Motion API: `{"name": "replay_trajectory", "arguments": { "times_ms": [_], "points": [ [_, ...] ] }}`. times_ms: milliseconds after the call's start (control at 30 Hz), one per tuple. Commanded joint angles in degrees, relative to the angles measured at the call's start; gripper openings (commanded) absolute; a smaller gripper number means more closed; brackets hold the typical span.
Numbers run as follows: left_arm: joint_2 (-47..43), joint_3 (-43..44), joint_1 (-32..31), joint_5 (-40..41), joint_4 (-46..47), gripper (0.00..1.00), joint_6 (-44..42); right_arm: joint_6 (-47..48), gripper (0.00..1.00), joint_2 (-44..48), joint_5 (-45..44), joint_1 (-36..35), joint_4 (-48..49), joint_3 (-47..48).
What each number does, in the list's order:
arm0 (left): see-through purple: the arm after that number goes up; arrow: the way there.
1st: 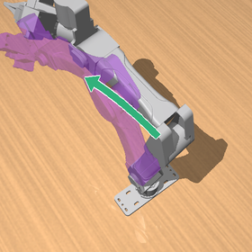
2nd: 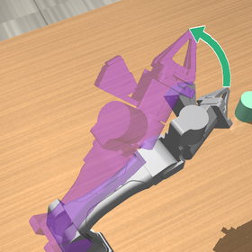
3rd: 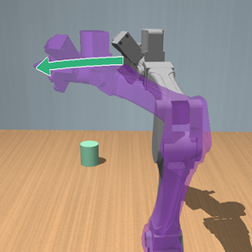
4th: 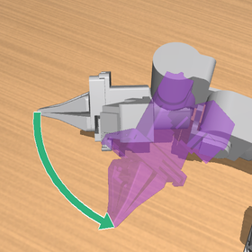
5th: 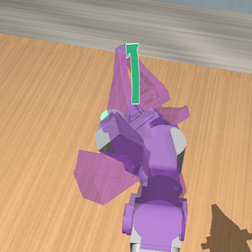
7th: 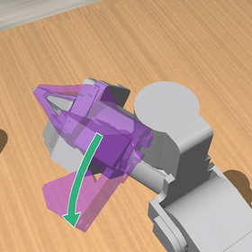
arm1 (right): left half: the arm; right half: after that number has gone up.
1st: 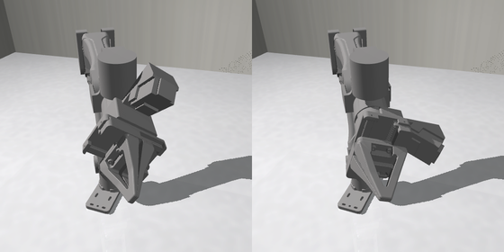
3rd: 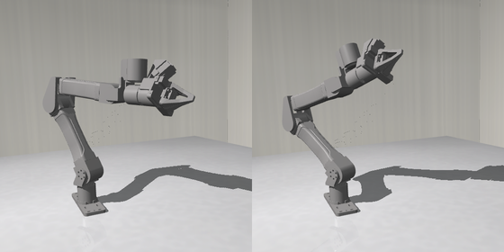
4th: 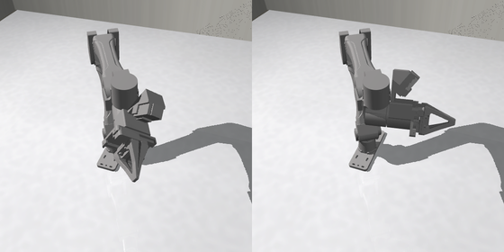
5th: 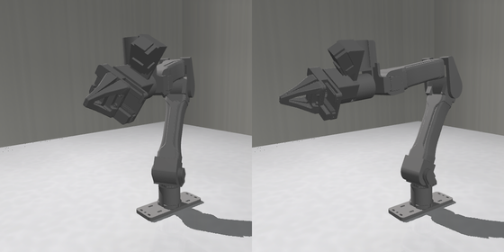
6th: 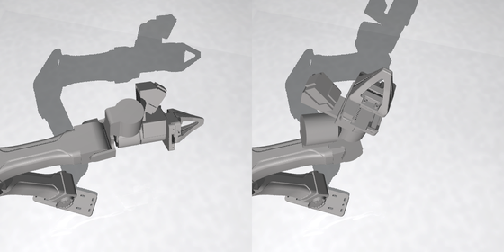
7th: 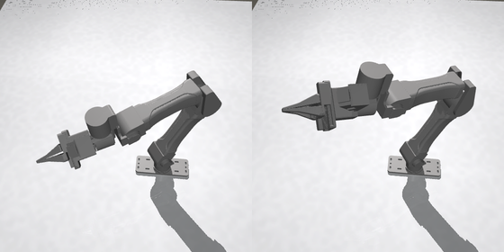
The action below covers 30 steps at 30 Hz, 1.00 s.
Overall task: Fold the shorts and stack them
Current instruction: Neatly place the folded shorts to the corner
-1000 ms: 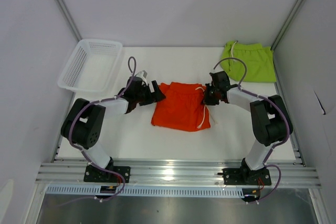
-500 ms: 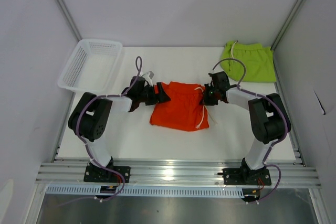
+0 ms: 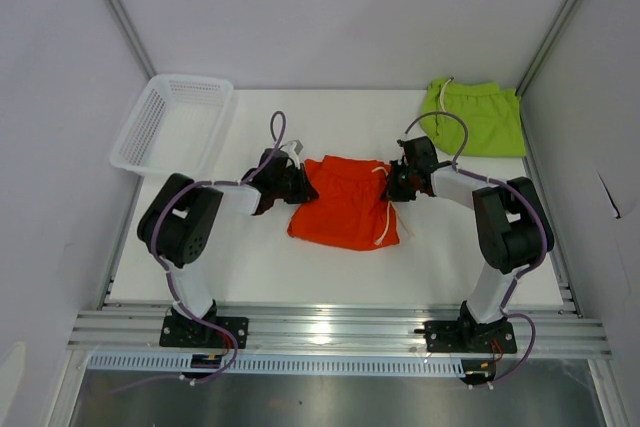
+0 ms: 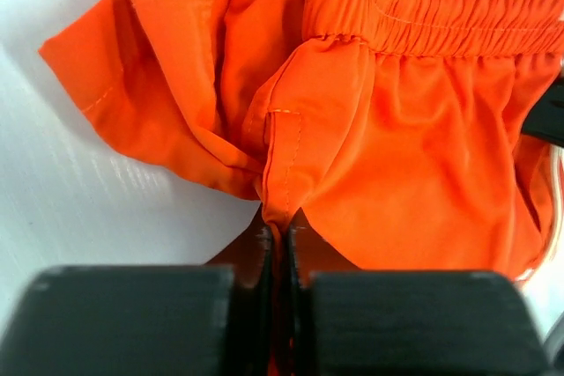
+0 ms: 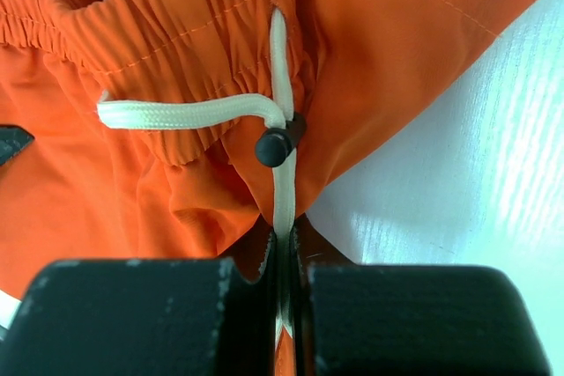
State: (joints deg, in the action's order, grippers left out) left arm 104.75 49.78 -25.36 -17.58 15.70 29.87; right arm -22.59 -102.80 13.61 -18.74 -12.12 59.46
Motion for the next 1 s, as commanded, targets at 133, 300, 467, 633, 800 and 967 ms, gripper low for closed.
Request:
{"name": "replay_trajectory", "arguments": {
  "times_ms": [133,300,467,633,800,967],
  "points": [
    [-1.5,2.6,-3.9,8.2,0.1,0.0,0.5,1.2,0.0,0.4,-1.8,0.8,-2.5,3.3],
    [-3.8,3.8,-5.7,14.6,-0.8,0.0,3.2,2.0,0.0,1.9,-5.0,2.3,-6.6,6.5],
    [-0.8,11.9,-8.6,17.3,-4.9,0.0,5.5,2.5,0.0,2.3,-8.0,3.1,-9.5,11.4],
    [3.1,21.1,-10.9,21.3,-8.2,0.0,7.5,2.4,0.0,1.7,-7.9,5.8,-10.0,15.2],
    [9.5,32.4,-11.5,19.4,-8.3,0.0,9.3,2.0,0.0,-0.5,-6.3,9.9,-10.5,21.7],
    [15.6,40.0,-11.8,15.7,-2.3,0.0,13.3,1.9,0.0,-3.1,-5.4,15.0,-9.6,27.5]
  ]
}}
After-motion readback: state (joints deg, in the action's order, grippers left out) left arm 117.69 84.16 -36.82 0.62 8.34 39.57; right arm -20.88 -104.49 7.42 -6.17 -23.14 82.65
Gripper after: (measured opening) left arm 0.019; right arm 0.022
